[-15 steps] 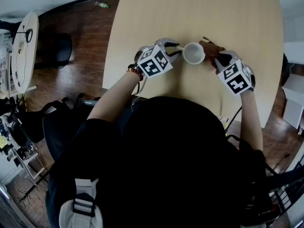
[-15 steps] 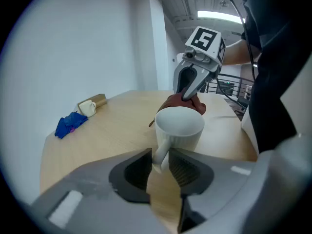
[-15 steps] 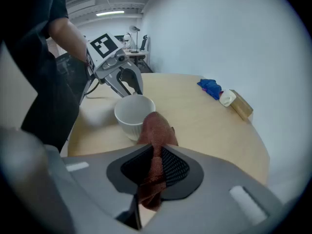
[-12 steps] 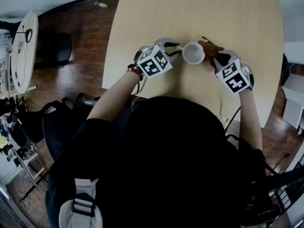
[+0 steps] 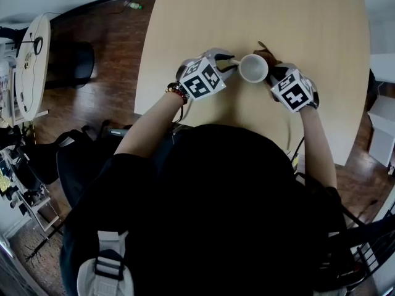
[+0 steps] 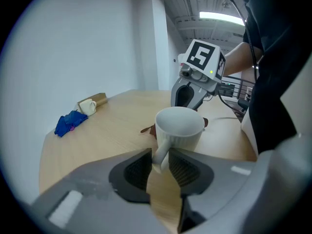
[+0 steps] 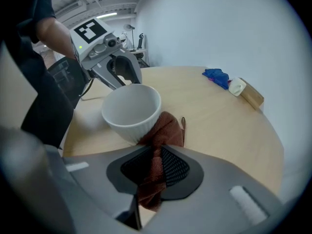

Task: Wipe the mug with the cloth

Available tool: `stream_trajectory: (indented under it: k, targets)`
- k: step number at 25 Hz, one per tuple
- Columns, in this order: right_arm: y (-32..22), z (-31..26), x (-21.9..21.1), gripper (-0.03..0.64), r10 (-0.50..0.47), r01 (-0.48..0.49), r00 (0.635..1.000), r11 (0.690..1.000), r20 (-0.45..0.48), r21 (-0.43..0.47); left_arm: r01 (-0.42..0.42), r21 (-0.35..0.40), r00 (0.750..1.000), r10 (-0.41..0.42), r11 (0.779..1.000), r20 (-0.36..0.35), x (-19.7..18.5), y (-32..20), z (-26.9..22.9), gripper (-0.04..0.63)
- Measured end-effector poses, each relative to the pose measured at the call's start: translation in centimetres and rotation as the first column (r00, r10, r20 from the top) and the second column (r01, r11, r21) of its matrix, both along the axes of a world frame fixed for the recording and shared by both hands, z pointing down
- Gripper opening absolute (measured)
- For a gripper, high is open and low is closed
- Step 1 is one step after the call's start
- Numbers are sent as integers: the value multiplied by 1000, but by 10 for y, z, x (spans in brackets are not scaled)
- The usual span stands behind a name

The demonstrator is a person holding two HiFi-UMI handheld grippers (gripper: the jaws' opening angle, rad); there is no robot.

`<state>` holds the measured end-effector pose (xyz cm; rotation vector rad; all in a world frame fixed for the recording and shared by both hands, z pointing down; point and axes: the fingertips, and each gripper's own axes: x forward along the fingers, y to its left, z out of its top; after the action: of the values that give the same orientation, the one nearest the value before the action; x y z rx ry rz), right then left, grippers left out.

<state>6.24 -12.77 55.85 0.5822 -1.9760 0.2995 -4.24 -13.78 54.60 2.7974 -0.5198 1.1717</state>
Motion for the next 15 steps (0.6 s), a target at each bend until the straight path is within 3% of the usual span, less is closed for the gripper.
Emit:
stream_trajectory:
  k: [9,15]
  targets:
    - [0,31,-4,57,52,-52,999,998,-7,-21,22,-17,999,-23,1000,-39,0,7,-1,114]
    - [-4,3,5,57,138,-138,983,990,118,-6,25,-13,999,-25,1000,-46,4,4,-1,114]
